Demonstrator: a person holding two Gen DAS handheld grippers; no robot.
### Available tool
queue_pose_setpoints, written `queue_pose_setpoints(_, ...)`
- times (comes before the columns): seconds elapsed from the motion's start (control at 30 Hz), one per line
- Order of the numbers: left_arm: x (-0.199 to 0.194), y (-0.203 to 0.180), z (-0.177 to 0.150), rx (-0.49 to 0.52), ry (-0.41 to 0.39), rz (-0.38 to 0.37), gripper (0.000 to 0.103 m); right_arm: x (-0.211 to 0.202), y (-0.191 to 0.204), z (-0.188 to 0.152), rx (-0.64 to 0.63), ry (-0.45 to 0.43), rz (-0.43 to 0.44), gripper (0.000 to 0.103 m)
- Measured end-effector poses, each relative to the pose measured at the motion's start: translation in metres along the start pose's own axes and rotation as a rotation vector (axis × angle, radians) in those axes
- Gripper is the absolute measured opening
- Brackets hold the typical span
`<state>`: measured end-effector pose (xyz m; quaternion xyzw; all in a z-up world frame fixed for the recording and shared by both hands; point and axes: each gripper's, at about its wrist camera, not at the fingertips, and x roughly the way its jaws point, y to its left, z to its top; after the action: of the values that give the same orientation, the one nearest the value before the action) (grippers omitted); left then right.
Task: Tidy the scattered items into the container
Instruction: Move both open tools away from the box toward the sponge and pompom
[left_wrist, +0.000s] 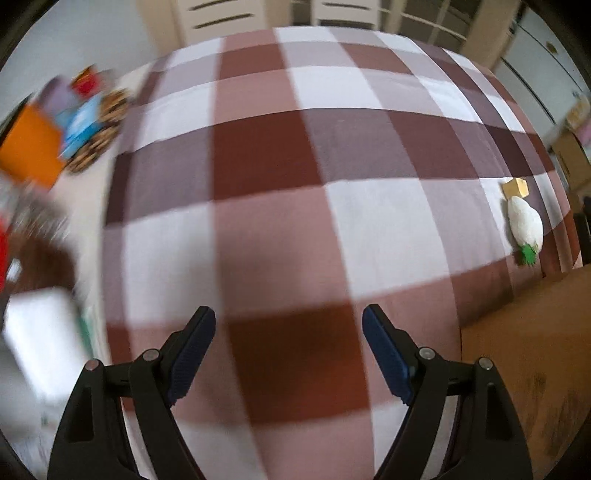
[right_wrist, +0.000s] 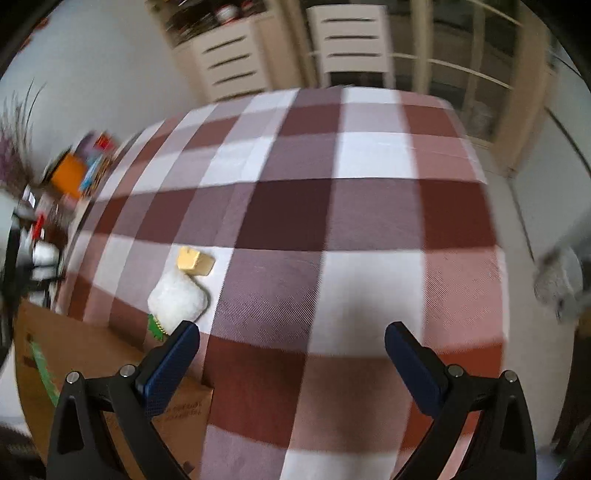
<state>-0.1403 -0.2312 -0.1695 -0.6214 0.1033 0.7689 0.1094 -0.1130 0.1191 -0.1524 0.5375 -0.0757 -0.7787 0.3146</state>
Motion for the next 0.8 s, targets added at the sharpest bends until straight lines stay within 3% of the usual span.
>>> queue_pose_setpoints(0.23,0.053,-0.051,0.069,0.195,0.042,-0.050,0.083,0.075,0.048,0.032,-0.226,0.142,0.160,0.103)
queue_pose_setpoints(0.47,0.073,-0.089,0.109,0.295,0.058,-0.079,0.083,0.109,0.091,0.051,-0.282,0.223,0.366,0.103)
queue_pose_setpoints(0.63,0.074,-0.103,0.127,0.311,0.051,-0.107,0.083,0.127,0.123,0.042,-0.418,0.264,0.270,0.103)
queue_pose_setpoints(0.8,0.077,-0.125,0.140,0.395,0.049,-0.087,0.083,0.131,0.125,0.023,-0.628,0.251,-0.067,0.103)
